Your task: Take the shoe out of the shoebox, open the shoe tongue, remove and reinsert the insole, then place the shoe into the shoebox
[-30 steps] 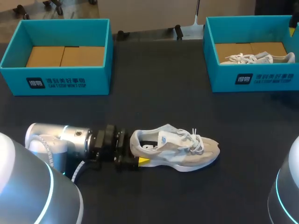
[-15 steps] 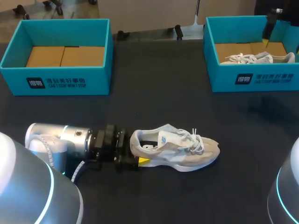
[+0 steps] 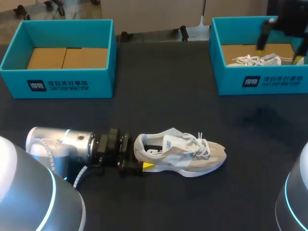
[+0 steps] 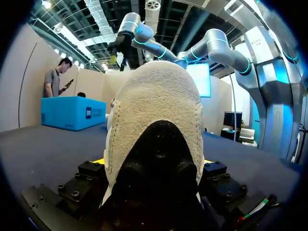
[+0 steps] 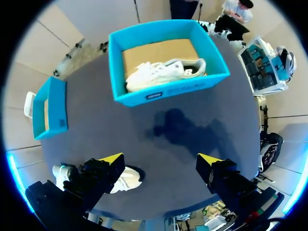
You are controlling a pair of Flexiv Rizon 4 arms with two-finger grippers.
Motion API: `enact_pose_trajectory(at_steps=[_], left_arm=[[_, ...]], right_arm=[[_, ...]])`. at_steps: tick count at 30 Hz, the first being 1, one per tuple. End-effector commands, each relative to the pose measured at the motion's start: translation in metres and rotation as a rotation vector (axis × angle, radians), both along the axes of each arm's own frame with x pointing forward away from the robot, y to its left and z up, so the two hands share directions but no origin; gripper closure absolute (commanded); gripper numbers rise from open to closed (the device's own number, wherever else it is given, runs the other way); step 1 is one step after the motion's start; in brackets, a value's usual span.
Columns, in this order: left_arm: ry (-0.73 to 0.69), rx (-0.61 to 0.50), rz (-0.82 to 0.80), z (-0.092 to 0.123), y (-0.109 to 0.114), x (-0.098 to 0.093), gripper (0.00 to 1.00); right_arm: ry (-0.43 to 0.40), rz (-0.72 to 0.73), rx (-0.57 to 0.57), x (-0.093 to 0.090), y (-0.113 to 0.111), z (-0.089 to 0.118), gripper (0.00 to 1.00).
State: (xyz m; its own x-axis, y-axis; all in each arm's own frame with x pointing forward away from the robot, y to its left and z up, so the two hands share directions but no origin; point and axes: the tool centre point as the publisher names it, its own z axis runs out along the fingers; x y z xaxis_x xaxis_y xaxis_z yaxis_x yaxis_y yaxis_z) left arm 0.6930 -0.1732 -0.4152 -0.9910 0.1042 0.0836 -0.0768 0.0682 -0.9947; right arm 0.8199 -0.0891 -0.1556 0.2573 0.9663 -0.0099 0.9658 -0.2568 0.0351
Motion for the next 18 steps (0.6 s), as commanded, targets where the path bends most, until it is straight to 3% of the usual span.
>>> enact_pose_trajectory(at_steps=[1,4,17,18], left_arm=[[-0.001,-0.001,0.003,0.000,0.000,-0.001,1.00],[-0.001,-0.001,0.003,0.000,0.000,-0.001,1.00],[-0.001,-0.001,0.003,0.000,0.000,-0.001,1.00],[-0.001,-0.001,0.003,0.000,0.000,-0.001,1.00]], right_arm=[[-0.034,0.027,-0.021,-0.029,0.047,-0.003,0.00],[-0.021,0.038,-0.006,-0.042,0.068,-0.007,0.00],[-0.021,0.038,-0.006,-0.042,0.068,-0.007,0.00],[-0.026,0.035,-0.037,-0.045,0.078,-0.008,0.00]])
